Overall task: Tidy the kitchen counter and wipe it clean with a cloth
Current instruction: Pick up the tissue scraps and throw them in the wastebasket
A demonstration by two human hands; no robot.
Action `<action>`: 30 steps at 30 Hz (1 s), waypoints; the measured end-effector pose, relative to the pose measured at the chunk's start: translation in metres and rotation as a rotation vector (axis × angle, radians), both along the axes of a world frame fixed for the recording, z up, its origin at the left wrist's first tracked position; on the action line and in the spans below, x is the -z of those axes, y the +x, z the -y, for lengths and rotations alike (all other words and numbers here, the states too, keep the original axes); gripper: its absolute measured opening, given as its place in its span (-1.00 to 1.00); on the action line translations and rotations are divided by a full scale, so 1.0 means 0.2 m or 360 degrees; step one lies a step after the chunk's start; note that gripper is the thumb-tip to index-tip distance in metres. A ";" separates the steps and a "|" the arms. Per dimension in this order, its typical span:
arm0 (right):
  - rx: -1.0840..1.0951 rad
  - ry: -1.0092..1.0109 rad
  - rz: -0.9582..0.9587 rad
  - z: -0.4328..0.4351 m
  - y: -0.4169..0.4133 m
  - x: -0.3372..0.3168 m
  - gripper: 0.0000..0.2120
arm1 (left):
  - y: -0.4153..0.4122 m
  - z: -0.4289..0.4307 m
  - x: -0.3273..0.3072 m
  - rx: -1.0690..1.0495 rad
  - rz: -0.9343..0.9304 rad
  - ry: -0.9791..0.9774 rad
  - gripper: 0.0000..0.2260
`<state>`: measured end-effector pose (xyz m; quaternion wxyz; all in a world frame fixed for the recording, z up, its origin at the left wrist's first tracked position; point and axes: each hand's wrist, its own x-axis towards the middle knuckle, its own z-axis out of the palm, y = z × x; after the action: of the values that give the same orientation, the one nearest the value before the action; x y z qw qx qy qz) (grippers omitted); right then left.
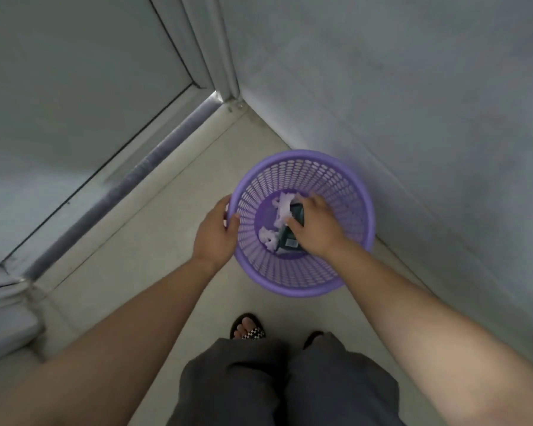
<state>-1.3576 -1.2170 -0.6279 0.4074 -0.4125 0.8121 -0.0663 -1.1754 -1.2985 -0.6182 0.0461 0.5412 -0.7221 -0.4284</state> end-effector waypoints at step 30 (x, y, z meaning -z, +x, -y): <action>0.0377 -0.0944 0.0462 -0.79 0.41 -3.14 -0.59 | 0.56 -0.67 -3.16 -0.0257 -0.0639 0.0355 -0.73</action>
<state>-1.2755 -1.0599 -0.0004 0.3704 -0.4021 0.7334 -0.4040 -1.0626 -1.1647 0.0147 0.1626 0.5029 -0.6012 -0.5993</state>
